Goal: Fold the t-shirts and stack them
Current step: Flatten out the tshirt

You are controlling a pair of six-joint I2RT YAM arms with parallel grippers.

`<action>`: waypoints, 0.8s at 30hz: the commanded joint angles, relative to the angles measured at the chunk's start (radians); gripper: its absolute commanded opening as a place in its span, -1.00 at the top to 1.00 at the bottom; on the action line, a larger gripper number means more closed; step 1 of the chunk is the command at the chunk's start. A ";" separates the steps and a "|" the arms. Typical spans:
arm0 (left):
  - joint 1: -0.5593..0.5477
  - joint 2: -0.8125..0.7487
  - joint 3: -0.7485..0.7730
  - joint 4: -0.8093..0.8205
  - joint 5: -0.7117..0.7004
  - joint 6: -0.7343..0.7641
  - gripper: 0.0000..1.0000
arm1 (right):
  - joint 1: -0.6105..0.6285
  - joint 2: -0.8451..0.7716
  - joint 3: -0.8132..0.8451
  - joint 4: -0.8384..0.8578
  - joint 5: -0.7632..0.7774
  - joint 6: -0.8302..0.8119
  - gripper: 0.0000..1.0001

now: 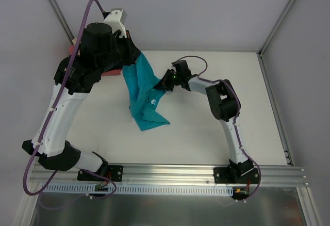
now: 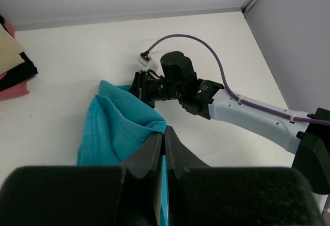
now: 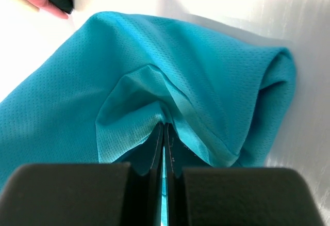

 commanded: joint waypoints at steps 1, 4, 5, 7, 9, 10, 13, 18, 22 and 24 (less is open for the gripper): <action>-0.002 -0.028 -0.002 0.026 -0.031 0.025 1.00 | -0.007 -0.131 0.030 -0.062 0.004 -0.061 0.99; -0.001 -0.052 -0.031 0.034 -0.047 0.039 1.00 | -0.039 -0.263 0.050 -0.267 0.074 -0.217 0.99; -0.002 -0.061 -0.051 0.037 -0.050 0.042 1.00 | -0.053 -0.295 0.058 -0.317 0.120 -0.251 0.99; 0.002 -0.074 -0.064 0.042 -0.053 0.039 1.00 | -0.111 -0.405 0.059 -0.409 0.154 -0.294 0.99; 0.004 -0.093 -0.084 0.049 -0.059 0.036 1.00 | -0.154 -0.476 0.067 -0.463 0.197 -0.334 0.99; 0.004 -0.106 -0.090 0.051 -0.061 0.034 1.00 | -0.200 -0.508 0.079 -0.516 0.209 -0.347 0.99; 0.005 -0.124 -0.108 0.055 -0.073 0.040 1.00 | -0.283 -0.593 0.186 -0.642 0.229 -0.396 0.99; 0.010 -0.144 -0.114 0.065 -0.096 0.065 1.00 | -0.380 -0.613 0.450 -0.893 0.217 -0.483 0.99; 0.012 -0.158 -0.114 0.069 -0.114 0.069 1.00 | -0.440 -0.651 0.596 -0.991 0.185 -0.506 0.99; 0.012 -0.164 -0.116 0.069 -0.122 0.068 1.00 | -0.478 -0.699 0.608 -1.015 0.174 -0.517 0.99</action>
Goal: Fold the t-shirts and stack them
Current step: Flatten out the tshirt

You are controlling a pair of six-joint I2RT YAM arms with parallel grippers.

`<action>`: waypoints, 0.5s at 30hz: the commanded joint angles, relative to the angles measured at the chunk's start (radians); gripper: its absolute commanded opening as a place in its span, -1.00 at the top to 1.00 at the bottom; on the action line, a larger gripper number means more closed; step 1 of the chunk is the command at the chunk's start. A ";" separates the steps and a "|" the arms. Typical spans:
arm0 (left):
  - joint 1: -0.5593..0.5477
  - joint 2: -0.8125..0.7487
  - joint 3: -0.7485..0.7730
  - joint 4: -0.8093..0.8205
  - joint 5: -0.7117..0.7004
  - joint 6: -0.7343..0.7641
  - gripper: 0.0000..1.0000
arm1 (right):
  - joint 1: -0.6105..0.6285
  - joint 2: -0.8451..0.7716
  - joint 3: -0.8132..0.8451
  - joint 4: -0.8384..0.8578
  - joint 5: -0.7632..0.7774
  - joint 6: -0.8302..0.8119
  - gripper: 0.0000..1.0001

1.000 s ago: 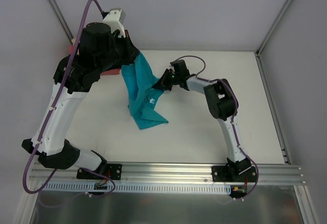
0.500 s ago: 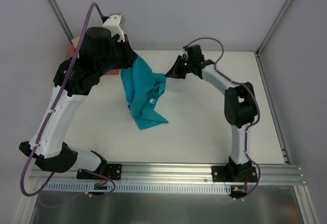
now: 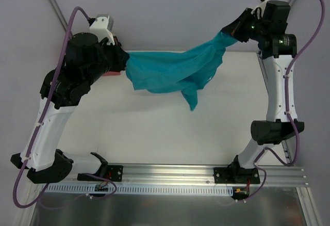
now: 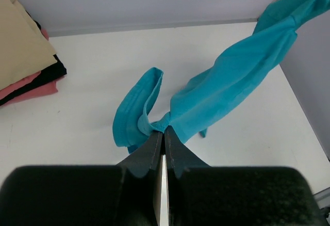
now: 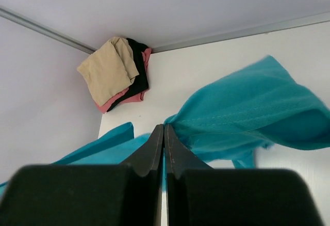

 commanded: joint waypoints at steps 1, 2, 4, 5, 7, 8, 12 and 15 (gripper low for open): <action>0.009 -0.032 -0.006 0.051 -0.045 0.023 1.00 | -0.059 -0.089 0.058 -0.155 -0.031 -0.060 0.99; 0.010 -0.037 -0.006 0.049 -0.048 0.020 1.00 | -0.069 -0.106 0.058 -0.166 -0.034 -0.066 0.99; 0.011 -0.048 -0.003 0.040 -0.048 0.006 1.00 | -0.109 -0.174 0.052 -0.186 -0.041 -0.086 0.99; 0.011 -0.055 -0.007 0.037 -0.046 0.000 1.00 | -0.119 -0.198 0.046 -0.195 -0.041 -0.095 0.99; 0.011 -0.075 -0.021 0.018 -0.042 -0.021 1.00 | -0.149 -0.267 0.018 -0.216 -0.051 -0.121 0.99; 0.009 -0.083 -0.029 0.012 -0.037 -0.031 1.00 | -0.155 -0.290 0.005 -0.226 -0.048 -0.129 0.99; 0.011 -0.158 -0.099 -0.006 -0.022 -0.078 1.00 | -0.160 -0.391 -0.109 -0.232 -0.055 -0.116 0.99; 0.011 -0.215 -0.174 -0.011 0.009 -0.118 1.00 | -0.160 -0.464 -0.176 -0.232 -0.051 -0.112 1.00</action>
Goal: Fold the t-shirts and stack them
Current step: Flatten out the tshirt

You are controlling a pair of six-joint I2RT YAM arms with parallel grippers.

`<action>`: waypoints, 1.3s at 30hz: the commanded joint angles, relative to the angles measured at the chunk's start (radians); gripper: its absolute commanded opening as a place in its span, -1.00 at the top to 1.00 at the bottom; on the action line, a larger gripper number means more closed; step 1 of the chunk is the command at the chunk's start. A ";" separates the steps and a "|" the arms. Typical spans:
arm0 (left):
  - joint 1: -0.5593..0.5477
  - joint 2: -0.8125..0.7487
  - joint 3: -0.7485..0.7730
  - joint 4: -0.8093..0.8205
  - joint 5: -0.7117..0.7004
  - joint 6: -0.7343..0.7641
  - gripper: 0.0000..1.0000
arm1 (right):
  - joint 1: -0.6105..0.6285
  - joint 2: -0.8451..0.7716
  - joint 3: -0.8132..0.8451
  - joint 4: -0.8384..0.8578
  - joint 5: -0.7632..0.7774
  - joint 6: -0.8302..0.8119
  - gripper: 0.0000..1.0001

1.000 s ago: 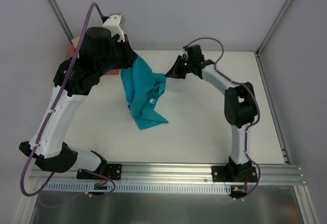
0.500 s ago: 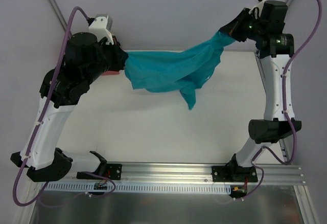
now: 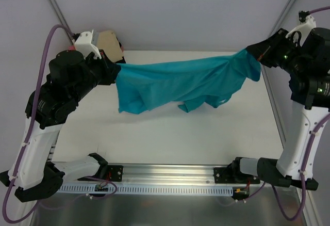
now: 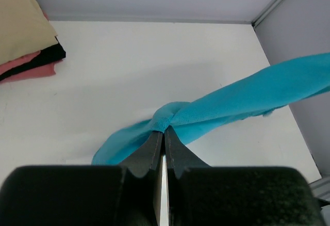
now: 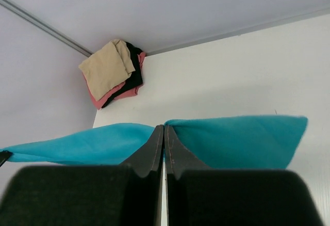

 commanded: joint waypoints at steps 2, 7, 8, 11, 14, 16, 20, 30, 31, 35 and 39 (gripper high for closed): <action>0.011 -0.087 -0.092 -0.004 0.067 -0.078 0.71 | -0.002 -0.102 -0.136 0.004 -0.023 -0.006 0.99; 0.011 -0.174 -0.278 -0.006 0.200 -0.183 -0.98 | -0.002 -0.202 -0.280 0.011 -0.003 0.031 0.99; 0.011 -0.220 -0.308 0.028 0.248 -0.197 -0.97 | -0.001 -0.221 -0.295 0.010 -0.013 0.034 0.99; 0.009 -0.353 -0.507 0.063 0.339 -0.301 -0.97 | -0.001 -0.250 -0.366 -0.001 -0.009 0.022 0.99; 0.009 -0.509 -0.725 0.117 0.391 -0.416 -0.97 | -0.001 -0.288 -0.413 0.008 -0.007 0.031 0.99; 0.009 -0.567 -0.869 0.160 0.449 -0.472 -0.97 | -0.001 -0.305 -0.429 0.007 -0.001 0.026 1.00; 0.007 -0.561 -0.980 0.216 0.576 -0.490 -0.97 | -0.001 -0.298 -0.433 -0.001 -0.006 0.023 0.99; -0.008 -0.453 -0.928 0.321 0.590 -0.450 -0.97 | 0.002 -0.183 -0.449 0.060 -0.017 -0.020 0.99; -0.008 -0.447 -0.925 0.328 0.592 -0.452 -0.97 | 0.005 -0.152 -0.437 0.076 -0.018 -0.024 0.99; -0.012 -0.413 -0.901 0.350 0.580 -0.456 -0.97 | 0.016 0.042 -0.360 0.224 -0.023 -0.038 0.99; -0.019 -0.393 -0.882 0.350 0.531 -0.484 -0.97 | 0.015 0.417 -0.112 0.335 -0.015 -0.012 0.99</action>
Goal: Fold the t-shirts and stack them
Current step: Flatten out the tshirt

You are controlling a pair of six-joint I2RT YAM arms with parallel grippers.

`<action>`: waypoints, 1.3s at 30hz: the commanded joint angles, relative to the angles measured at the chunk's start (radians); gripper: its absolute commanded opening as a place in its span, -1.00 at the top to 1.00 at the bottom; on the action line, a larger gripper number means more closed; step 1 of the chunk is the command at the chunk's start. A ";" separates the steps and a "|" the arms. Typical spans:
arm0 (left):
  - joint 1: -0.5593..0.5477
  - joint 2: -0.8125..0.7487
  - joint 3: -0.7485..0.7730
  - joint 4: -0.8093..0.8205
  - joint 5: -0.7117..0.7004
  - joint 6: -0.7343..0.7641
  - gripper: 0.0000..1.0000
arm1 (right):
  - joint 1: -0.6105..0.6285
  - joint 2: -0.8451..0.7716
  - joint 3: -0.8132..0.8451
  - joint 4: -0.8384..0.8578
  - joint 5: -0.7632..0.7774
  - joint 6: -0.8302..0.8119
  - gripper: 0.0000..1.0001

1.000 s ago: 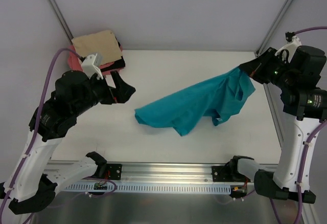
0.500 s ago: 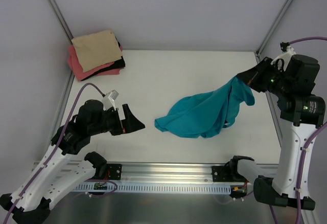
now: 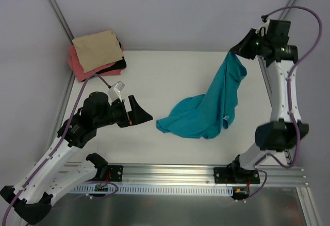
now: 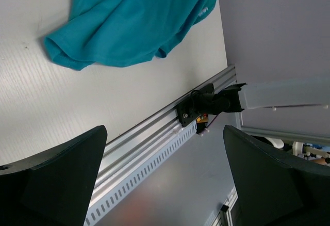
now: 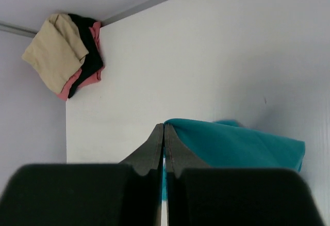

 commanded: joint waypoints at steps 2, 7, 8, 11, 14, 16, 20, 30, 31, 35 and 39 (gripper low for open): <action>-0.018 0.017 0.054 0.043 -0.041 -0.051 -0.97 | -0.003 0.375 0.497 0.147 0.001 -0.005 0.99; -0.050 0.079 0.069 0.098 -0.079 -0.067 -0.97 | -0.051 0.632 0.792 0.129 0.024 0.046 -0.99; -0.056 0.099 0.069 0.115 -0.076 -0.060 -0.97 | -0.054 0.585 0.715 0.158 0.028 0.037 -0.99; -0.099 0.204 0.062 0.210 -0.073 -0.053 -0.97 | -0.055 0.324 0.274 0.324 0.028 0.014 -0.99; -0.170 0.374 0.085 0.336 -0.078 -0.042 -0.97 | -0.055 0.138 0.017 0.320 0.007 -0.011 -0.99; -0.236 0.551 0.164 0.379 -0.092 -0.005 -0.97 | -0.055 -0.025 -0.184 0.340 0.017 -0.003 -0.99; -0.326 0.863 0.400 0.326 -0.092 0.071 -0.97 | -0.049 -0.222 -0.408 0.346 0.039 0.011 -0.99; -0.490 1.366 0.988 -0.024 -0.436 0.409 -0.97 | -0.035 -0.465 -0.537 0.189 0.090 -0.018 -0.99; -0.496 1.379 0.996 -0.039 -0.461 0.438 -0.94 | -0.034 -0.482 -0.546 0.182 0.091 -0.017 -0.99; -0.516 1.396 0.961 -0.072 -0.619 0.483 -0.90 | -0.034 -0.534 -0.586 0.146 0.088 -0.014 -0.99; -0.516 1.390 0.884 -0.050 -0.733 0.509 -0.90 | -0.034 -0.555 -0.580 0.123 0.071 -0.003 -0.99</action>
